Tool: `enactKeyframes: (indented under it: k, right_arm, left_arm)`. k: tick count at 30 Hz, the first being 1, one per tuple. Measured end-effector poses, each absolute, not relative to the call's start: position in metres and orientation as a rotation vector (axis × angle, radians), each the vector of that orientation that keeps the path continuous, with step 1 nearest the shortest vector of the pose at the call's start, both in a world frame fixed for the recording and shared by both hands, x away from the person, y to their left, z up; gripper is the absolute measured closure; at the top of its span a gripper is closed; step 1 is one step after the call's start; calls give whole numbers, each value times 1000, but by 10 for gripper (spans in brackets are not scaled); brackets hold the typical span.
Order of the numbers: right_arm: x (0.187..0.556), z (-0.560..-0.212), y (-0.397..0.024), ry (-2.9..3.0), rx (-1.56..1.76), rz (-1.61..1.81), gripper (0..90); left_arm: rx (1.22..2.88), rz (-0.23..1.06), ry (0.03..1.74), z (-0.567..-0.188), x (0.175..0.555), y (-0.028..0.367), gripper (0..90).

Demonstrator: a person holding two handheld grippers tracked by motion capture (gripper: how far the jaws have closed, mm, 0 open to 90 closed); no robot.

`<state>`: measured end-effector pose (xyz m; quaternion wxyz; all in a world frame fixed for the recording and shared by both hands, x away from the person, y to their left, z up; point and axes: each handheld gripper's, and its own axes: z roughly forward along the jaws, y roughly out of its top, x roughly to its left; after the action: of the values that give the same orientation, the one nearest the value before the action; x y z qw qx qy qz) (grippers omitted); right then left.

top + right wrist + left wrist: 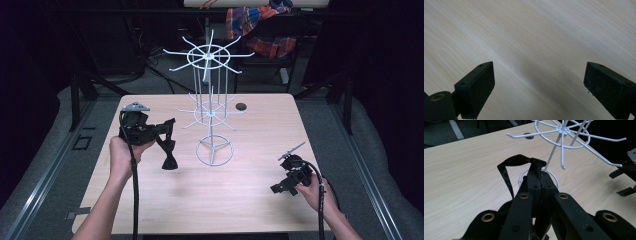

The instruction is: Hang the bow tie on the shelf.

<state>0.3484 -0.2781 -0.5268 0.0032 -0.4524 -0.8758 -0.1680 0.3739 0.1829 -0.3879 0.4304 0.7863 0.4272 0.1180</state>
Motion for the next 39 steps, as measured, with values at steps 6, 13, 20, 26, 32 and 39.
enactKeyframes:
  k: [6,13,20,26,32,39]
  right_arm:
    - [348,-527,-278,-2744,-1420,-525,95]
    - [348,-528,-278,-2732,-1430,-543,96]
    - [348,-527,-278,-2734,-1428,-544,97]
    - [348,-527,-278,-2733,-1431,-548,97]
    - [349,-527,-280,-2745,-1424,-525,97]
    - [349,-526,-281,-2740,-1425,-519,97]
  left_arm:
    - [1964,289,1063,-388,374,180,887]
    - [1974,278,1043,-386,371,175,887]
    - [1978,278,1024,-385,365,171,887]
    - [1974,275,1019,-383,361,170,887]
    - [1998,268,1001,-384,361,159,886]
    - [2029,273,992,-389,363,143,885]
